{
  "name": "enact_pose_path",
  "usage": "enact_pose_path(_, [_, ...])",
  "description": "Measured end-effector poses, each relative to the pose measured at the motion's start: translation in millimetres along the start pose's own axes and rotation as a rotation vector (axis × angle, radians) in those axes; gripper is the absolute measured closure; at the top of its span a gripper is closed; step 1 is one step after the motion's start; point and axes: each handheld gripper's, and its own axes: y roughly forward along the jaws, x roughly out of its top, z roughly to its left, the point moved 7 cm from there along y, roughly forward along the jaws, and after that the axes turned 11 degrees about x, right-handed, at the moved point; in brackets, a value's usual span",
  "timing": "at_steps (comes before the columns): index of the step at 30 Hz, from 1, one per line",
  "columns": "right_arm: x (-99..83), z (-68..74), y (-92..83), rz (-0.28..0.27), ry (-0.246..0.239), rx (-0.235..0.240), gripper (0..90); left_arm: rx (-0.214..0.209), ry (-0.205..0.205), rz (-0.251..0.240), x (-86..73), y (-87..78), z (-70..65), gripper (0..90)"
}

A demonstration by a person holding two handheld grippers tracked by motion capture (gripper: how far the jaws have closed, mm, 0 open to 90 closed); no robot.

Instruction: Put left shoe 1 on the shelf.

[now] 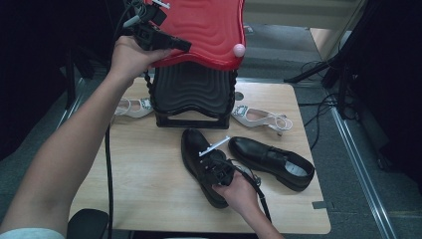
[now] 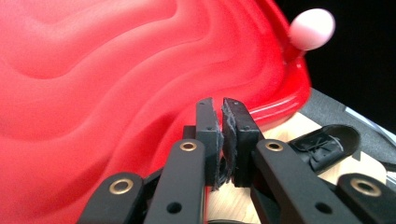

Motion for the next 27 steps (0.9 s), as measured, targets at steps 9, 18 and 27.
enact_pose_path(9, [2.0,-10.1,-24.2,-0.061,-0.002,0.063,86.7,0.024,-0.002,0.016,1.7,5.4,5.7,86.9])
enact_pose_path(18, [5.9,-17.0,-51.5,-0.121,0.006,0.097,87.0,0.035,-0.022,0.013,-0.2,6.8,4.8,90.0])
enact_pose_path(27, [22.5,-3.2,-84.0,-0.172,-0.029,0.106,87.0,0.038,-0.045,0.024,-0.8,5.8,1.1,90.0])
